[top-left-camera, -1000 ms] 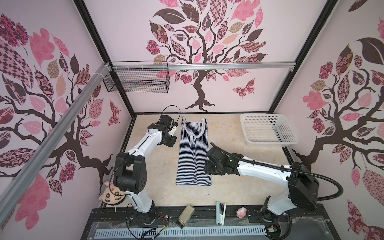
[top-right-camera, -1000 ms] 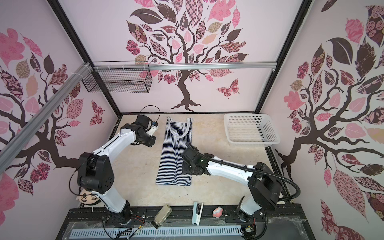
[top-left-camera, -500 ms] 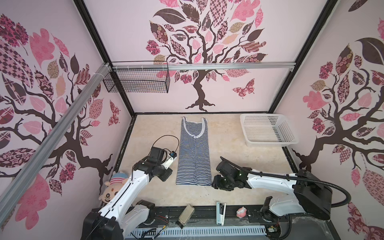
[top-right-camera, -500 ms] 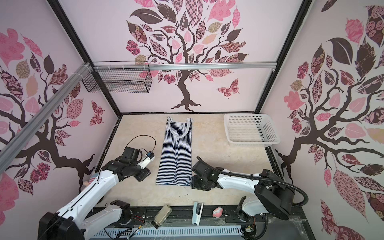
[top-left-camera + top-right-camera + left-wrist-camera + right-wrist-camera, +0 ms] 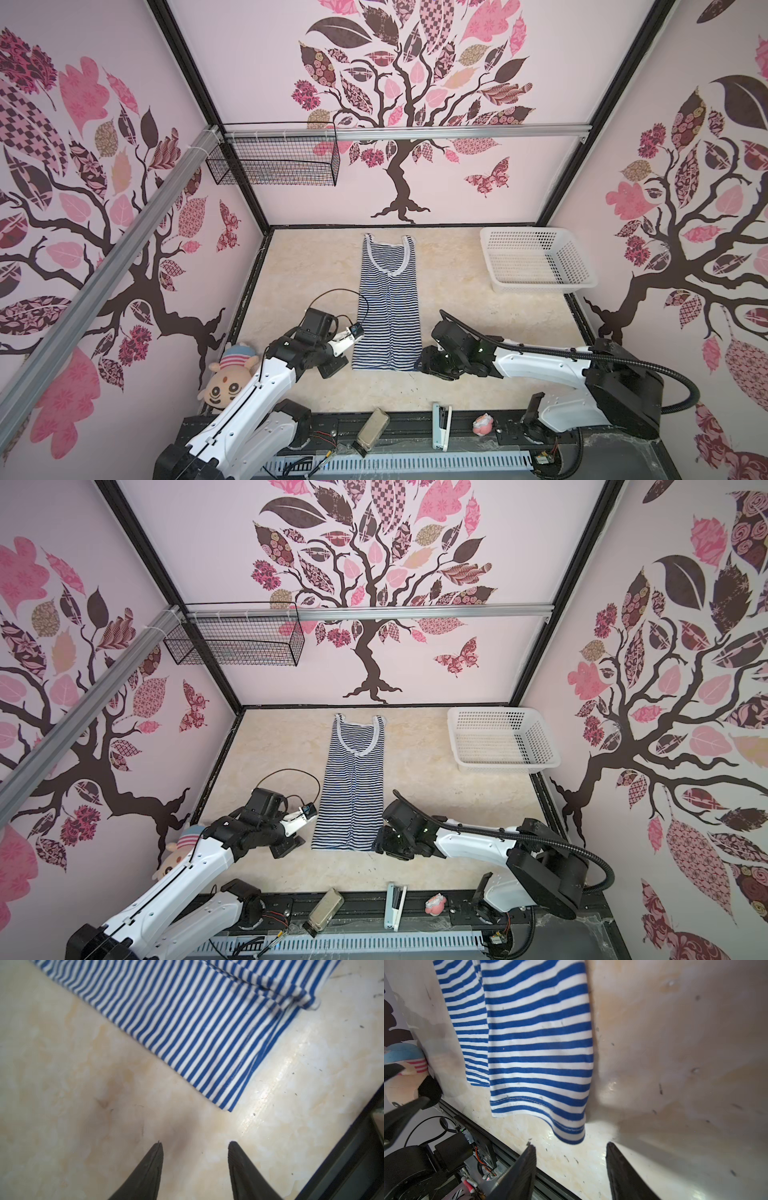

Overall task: Fold and stack the tank tops
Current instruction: 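Move both grippers to the hem end of the tank top nearest the robot, then lower both grippers and pinch the two hem corners of the striped tank top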

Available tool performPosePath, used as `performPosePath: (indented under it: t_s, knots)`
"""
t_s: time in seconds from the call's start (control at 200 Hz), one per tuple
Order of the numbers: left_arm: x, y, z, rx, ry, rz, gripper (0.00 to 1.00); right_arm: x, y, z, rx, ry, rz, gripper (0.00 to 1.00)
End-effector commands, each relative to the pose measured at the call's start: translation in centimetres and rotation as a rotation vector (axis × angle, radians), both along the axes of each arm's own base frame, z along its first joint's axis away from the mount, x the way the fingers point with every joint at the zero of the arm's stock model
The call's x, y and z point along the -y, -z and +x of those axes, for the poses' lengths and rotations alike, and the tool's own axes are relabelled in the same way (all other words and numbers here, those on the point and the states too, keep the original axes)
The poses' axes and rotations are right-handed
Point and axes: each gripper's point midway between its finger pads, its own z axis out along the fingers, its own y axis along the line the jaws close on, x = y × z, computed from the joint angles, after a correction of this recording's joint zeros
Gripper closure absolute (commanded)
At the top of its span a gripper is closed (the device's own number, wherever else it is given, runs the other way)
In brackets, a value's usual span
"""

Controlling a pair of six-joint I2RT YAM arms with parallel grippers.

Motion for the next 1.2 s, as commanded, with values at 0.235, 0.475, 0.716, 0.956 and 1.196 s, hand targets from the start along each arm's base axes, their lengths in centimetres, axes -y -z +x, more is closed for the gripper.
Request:
performPosePath:
  t_s: [0.235, 0.475, 0.716, 0.956, 1.196]
  knots:
    - [0.8, 2.4, -0.7, 0.036, 0.157, 0.121, 0.46, -1.1, 0.5, 0.3, -0.035, 0.005, 0.01, 0.44]
    - [2.1, 2.4, -0.4, 0.022, 0.165, 0.074, 0.46, -1.1, 0.9, 0.5, -0.041, 0.022, -0.002, 0.46]
    - [2.8, 2.7, -0.2, -0.005, 0.18, 0.07, 0.46, -1.5, 1.2, 0.6, -0.052, 0.034, 0.013, 0.47]
    - [3.3, 3.3, 0.1, 0.0, 0.18, 0.057, 0.49, -1.6, 1.5, 0.7, -0.055, 0.039, 0.014, 0.49]
    - [3.7, 2.8, 0.1, 0.022, 0.181, 0.032, 0.49, -1.5, 1.8, 0.6, -0.06, 0.044, 0.012, 0.5]
